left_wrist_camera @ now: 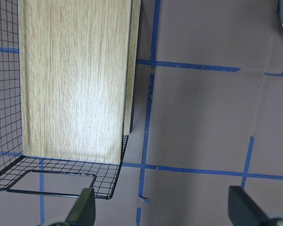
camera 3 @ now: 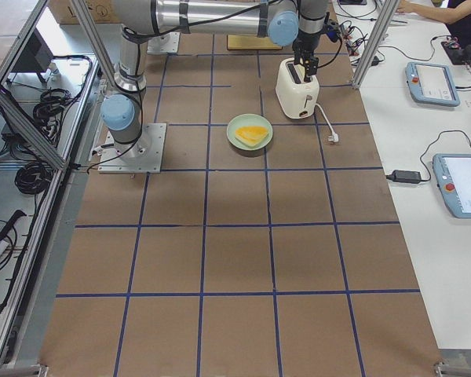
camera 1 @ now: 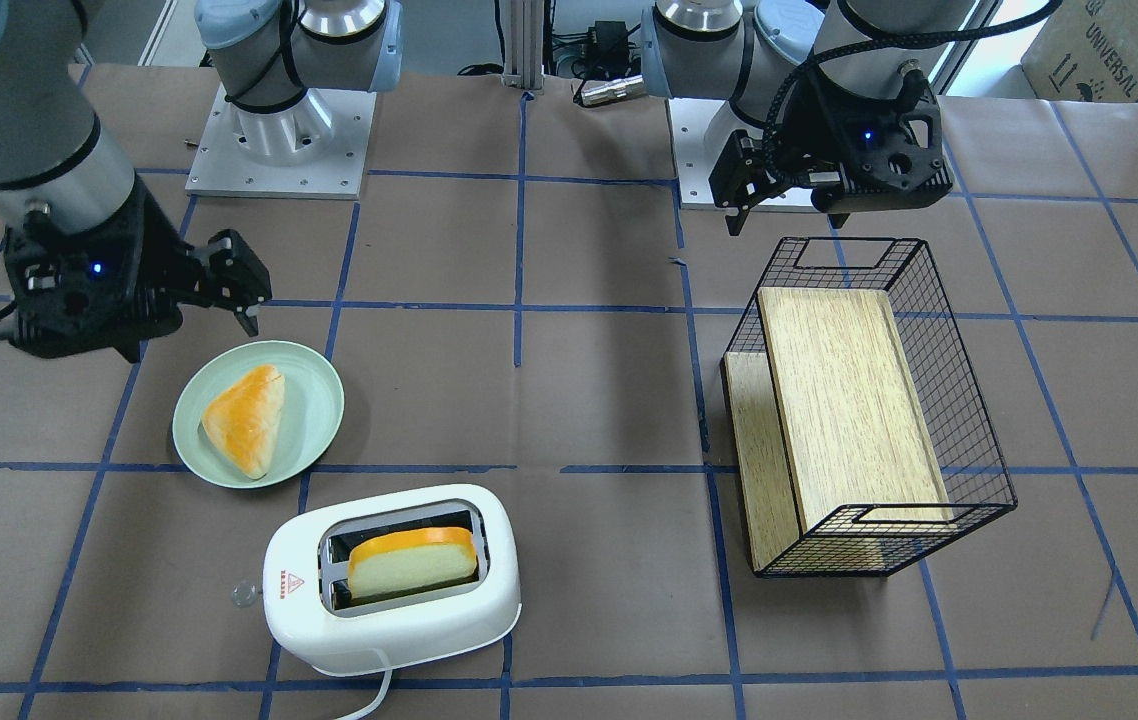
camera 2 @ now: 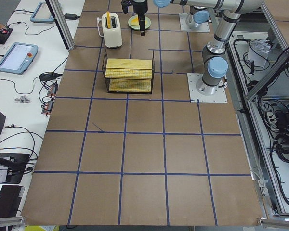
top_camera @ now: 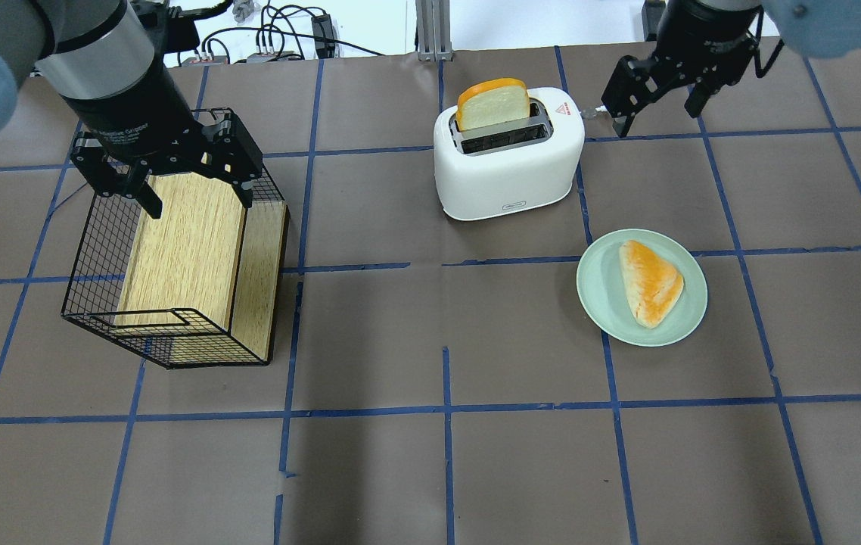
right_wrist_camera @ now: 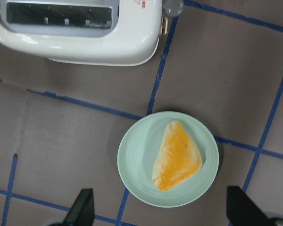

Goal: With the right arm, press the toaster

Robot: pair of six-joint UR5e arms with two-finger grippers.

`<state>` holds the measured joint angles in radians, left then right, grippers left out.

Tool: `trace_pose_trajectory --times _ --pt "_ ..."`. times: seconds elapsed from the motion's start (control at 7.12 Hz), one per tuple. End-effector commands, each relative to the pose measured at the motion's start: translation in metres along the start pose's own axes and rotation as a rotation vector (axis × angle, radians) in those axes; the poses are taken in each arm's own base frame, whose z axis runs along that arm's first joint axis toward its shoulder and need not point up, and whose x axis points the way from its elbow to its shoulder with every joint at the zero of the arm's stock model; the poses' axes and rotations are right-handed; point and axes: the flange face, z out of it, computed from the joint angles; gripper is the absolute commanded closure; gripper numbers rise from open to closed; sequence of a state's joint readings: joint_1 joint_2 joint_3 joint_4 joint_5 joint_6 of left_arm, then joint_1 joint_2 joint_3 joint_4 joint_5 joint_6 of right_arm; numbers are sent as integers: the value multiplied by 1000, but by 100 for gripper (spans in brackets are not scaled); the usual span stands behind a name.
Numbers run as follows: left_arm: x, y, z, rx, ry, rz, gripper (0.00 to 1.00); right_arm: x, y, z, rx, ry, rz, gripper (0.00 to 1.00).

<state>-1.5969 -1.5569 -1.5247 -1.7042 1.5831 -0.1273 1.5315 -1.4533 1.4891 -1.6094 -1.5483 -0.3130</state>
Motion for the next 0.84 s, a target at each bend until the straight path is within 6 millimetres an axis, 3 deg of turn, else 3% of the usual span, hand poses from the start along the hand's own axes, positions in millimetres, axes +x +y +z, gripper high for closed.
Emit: trace_pose_trajectory --times 0.0,0.7 --pt "0 0 0 0 0 0 0 -12 46 -26 44 28 6 0" --pt "0 0 0 0 0 0 0 -14 52 -23 -4 14 25 0"
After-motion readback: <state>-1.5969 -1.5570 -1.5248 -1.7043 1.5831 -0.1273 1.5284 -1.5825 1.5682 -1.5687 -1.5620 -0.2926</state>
